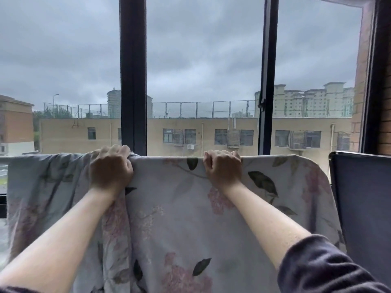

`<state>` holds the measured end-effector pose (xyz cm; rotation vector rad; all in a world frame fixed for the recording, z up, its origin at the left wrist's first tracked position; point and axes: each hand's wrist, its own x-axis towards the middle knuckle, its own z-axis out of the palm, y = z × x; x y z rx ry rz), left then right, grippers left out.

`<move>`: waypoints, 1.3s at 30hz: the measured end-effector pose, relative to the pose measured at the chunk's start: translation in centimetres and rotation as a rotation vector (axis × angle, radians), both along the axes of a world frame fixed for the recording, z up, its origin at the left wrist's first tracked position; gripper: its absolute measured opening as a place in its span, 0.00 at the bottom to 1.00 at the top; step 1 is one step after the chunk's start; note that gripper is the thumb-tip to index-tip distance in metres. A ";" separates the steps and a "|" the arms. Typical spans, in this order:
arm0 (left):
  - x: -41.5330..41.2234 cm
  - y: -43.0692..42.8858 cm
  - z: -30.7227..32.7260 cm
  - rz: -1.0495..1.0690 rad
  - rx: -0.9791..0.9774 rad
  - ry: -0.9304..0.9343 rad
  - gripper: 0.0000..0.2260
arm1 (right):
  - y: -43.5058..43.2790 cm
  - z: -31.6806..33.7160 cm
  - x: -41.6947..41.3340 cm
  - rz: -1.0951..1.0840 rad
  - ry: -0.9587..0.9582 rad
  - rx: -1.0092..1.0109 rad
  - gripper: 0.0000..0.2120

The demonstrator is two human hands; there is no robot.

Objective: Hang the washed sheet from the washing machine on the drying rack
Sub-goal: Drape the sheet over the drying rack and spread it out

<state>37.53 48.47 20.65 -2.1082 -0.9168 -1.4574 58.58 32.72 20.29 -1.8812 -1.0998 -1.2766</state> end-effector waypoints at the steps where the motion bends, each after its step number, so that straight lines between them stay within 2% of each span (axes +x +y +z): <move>1: 0.1 -0.1 -0.2 -0.005 0.000 -0.011 0.07 | 0.0 -0.1 0.2 -0.010 -0.028 0.020 0.20; 13: 0.2 0.6 -1.3 0.045 0.004 -0.003 0.10 | 0.5 -0.5 1.1 -0.064 -0.141 0.129 0.18; 17: 0.4 0.2 -1.0 0.037 0.033 -0.007 0.10 | 0.3 -0.3 0.9 -0.074 -0.076 0.071 0.19; 20: 0.2 0.1 -0.4 0.034 0.042 -0.001 0.04 | 0.9 0.2 -0.4 -0.053 0.010 -0.029 0.22; 23: 0.0 0.3 0.3 0.027 0.030 0.074 0.03 | 3.9 1.2 -4.7 0.036 -0.057 -0.076 0.26; 26: -0.6 1.1 0.9 0.008 0.064 0.167 0.05 | 7.6 1.5 -8.0 0.123 -0.020 -0.171 0.22; 28: -1.4 2.2 1.7 -0.021 0.091 0.173 0.02 | 9.1 0.8 -8.9 0.091 -0.018 -0.132 0.21; 31: -3.4 5.2 3.8 -0.024 -0.033 0.136 0.06 | 10.5 0.3 -9.9 0.018 -0.041 -0.012 0.21; 36: -8.9 12.0 6.6 0.002 -0.452 -0.093 0.09 | 11.7 0.2 -9.7 -0.011 -0.071 0.058 0.18; 38: -9.7 12.9 7.1 0.038 -0.572 -0.077 0.10 | 12.2 0.1 -9.9 -0.024 -0.085 0.094 0.18; 39: -9.3 12.6 7.1 0.083 -0.551 -0.007 0.09 | 12.5 0.1 -10.1 -0.027 -0.080 0.104 0.18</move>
